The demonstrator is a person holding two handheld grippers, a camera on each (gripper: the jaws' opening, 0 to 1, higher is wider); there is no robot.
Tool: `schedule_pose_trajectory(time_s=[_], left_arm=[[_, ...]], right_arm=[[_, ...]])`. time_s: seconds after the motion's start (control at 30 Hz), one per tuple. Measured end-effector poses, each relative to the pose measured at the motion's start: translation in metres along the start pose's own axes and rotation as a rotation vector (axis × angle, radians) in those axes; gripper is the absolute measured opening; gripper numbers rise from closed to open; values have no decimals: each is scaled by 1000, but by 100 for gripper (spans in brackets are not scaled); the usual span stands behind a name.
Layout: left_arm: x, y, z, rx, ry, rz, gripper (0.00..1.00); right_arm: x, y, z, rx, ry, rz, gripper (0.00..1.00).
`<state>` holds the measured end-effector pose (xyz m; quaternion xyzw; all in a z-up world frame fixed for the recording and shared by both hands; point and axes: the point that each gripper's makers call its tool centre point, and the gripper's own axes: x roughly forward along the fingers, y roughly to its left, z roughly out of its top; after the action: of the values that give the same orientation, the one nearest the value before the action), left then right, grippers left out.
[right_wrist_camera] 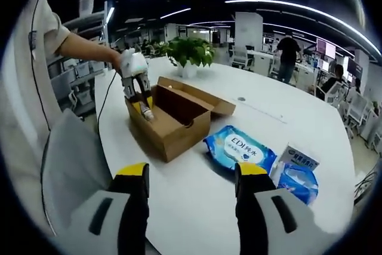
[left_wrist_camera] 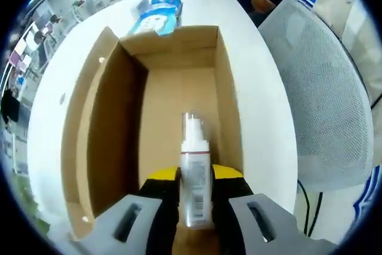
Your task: Operate the shoe box by opening the lid, removing the specified soft item, and placing it in the target area until the item is outside and the box remains undamaged.
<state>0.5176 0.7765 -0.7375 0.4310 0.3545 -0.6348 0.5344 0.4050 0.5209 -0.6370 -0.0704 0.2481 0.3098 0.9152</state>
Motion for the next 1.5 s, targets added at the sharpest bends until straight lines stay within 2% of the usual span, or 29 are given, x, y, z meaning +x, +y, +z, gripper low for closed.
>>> schedule_pose_trajectory(time_s=[0.5, 1.0, 1.23, 1.5], left_arm=[[-24, -16, 43, 3, -124, 25, 17], [-43, -44, 94, 71, -240, 6, 17], [-45, -58, 115, 108, -274, -16, 17], [-45, -71, 129, 142, -294, -44, 17]], right_arm=[[15, 26, 14, -31, -30, 75, 45], [29, 56, 27, -68, -49, 166, 34], [35, 70, 31, -89, -53, 211, 30], [40, 83, 38, -114, -59, 255, 28]])
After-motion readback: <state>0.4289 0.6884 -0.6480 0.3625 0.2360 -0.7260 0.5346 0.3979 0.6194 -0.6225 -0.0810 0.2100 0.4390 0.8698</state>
